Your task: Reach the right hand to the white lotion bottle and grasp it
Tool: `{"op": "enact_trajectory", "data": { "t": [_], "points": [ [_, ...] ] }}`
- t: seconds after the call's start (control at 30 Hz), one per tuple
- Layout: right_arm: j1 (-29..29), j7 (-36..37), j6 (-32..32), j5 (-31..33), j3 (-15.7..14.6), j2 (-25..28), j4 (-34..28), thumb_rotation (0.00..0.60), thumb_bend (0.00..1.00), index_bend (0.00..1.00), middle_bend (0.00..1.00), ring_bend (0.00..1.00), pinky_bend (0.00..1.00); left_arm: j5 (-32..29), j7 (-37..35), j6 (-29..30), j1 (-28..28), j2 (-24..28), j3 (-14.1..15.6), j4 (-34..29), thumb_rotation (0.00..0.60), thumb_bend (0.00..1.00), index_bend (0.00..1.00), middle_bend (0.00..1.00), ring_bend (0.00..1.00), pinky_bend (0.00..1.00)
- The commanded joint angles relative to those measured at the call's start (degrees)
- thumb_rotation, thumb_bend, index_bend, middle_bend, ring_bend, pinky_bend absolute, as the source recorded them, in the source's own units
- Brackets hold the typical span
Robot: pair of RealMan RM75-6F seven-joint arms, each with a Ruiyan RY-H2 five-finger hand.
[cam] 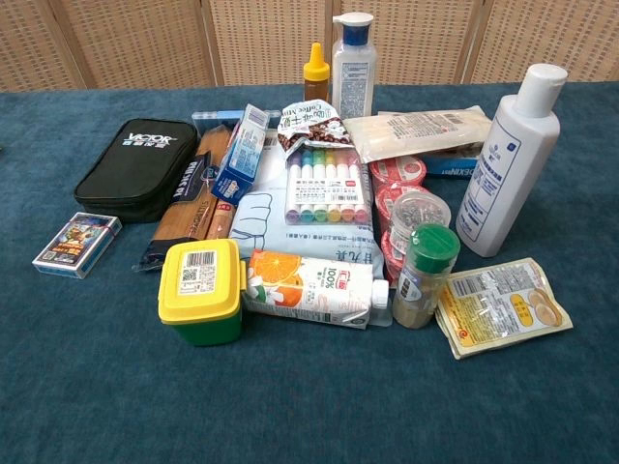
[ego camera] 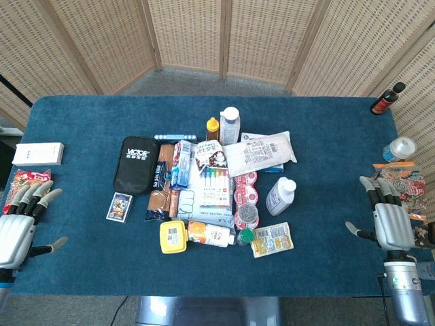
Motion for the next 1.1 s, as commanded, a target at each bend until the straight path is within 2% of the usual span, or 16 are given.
{"op": "enact_trajectory", "data": {
  "t": [0.03,0.43,0.77,0.9,1.1],
  "points": [
    [0.0,-0.1,-0.2,0.1,-0.1,-0.1,0.1,0.6,0.17,0.0,0.13,0.0,0.0,0.1,-0.2,-0.1,-0.1,-0.2,0.1,0.1,0.6,0.16,0.14,0.01,0.0,0.0],
    [-0.4,3.2,-0.5,-0.6,-0.6,0.2,0.2,0.6,0.17,0.0,0.13,0.0,0.0,1.5,-1.7,0.8,0.0,0.6,0.3,0.1,0.6,0.16,0.14,0.02,0.0,0.0],
    [1.6,9.8,-4.6,-2.3,-1.0,-0.2,1.4,0.6,0.17,0.0,0.12,0.0,0.0,4.1,-3.9,1.4,-0.6,3.1,0.3,-1.6,0.6,0.16,0.14,0.01,0.0,0.0],
    [3.1,12.2,-7.2,-2.7,-0.9,-0.8,2.0,0.6,0.17,0.0,0.06,0.0,0.0,4.9,-4.9,2.3,-0.5,4.4,0.2,-2.1,0.6,0.16,0.14,0.01,0.0,0.0],
    [5.8,18.0,-10.9,-3.5,-0.5,-2.3,3.9,0.6,0.07,0.0,0.0,0.0,0.0,5.8,-5.3,2.9,-0.3,5.4,0.4,-2.6,0.6,0.16,0.13,0.01,0.0,0.0]
  ]
}}
